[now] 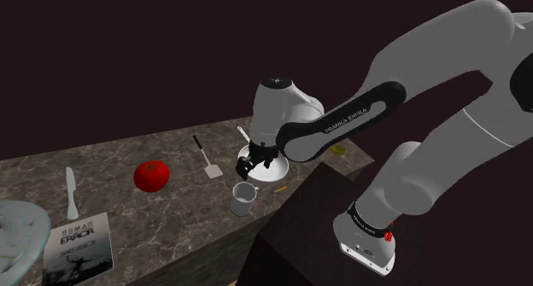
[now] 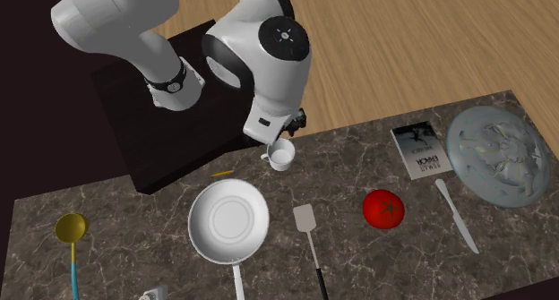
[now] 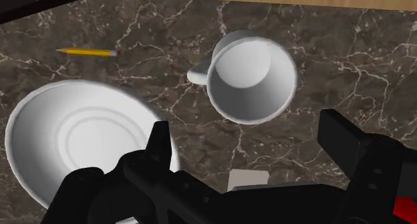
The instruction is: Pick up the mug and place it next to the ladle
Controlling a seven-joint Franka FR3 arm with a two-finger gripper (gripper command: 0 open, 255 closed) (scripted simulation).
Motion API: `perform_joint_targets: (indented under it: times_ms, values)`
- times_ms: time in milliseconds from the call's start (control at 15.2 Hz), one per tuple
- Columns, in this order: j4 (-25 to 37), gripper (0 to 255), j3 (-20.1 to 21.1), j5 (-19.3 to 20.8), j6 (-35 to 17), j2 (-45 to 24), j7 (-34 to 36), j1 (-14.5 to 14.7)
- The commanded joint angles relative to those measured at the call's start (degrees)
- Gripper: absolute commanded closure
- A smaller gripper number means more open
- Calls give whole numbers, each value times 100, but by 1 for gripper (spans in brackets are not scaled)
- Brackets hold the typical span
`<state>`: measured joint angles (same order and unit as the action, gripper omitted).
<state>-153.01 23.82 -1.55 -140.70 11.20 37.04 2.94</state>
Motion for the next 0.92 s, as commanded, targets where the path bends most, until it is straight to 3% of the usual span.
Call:
perform_joint_targets:
  times_ms: [0,198,396,858]
  values:
    - [146,0,158,288,-350,-558,402,-75]
    - [398,0,267,938,-780,-1389,1139,-105]
    - [740,0,121,1696,-1096,-2222,1929,84]
    - [884,0,-304,2403,-1548,-2903,2484,382]
